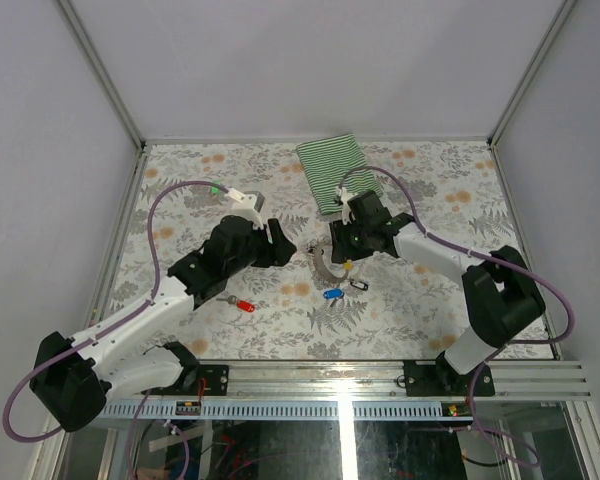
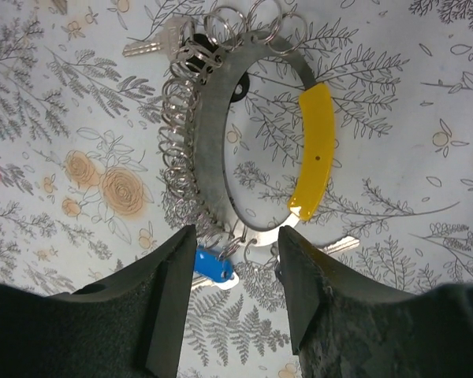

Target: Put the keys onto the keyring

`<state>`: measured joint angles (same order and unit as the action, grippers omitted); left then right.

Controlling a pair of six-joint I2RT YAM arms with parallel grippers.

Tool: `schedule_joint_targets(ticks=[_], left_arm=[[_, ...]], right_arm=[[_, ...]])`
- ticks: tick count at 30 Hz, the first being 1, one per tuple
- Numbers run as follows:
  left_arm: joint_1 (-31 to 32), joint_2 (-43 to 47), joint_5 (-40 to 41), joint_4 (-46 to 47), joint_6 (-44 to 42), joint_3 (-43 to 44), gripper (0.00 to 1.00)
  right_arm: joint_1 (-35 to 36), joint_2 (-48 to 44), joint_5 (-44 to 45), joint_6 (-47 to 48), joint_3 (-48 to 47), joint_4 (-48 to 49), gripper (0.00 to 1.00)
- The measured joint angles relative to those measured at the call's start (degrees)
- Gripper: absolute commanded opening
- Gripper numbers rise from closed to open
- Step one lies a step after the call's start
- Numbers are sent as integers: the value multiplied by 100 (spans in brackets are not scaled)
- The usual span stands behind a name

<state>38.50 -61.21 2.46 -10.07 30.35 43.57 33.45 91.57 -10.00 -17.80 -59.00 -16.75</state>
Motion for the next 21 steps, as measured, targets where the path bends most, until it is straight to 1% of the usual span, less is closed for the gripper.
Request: schedule_joint_targets(ticks=[7,12,18,21], left_arm=[[0,-85,-15,-37,-52,0,58],[0,-157,-59,-46,-61,-2,58],[-2,-330,-195,-22,-52,-79,57],[-4,-389,-214,-22,-37,-94,57]], right_arm=[[-131,737,96,46,-461,179,51],[-229,857,-181,203,-501,249,51],[-232,852,-822,374,-216,498,60],[-208,852,-979,428,-15,540,65]])
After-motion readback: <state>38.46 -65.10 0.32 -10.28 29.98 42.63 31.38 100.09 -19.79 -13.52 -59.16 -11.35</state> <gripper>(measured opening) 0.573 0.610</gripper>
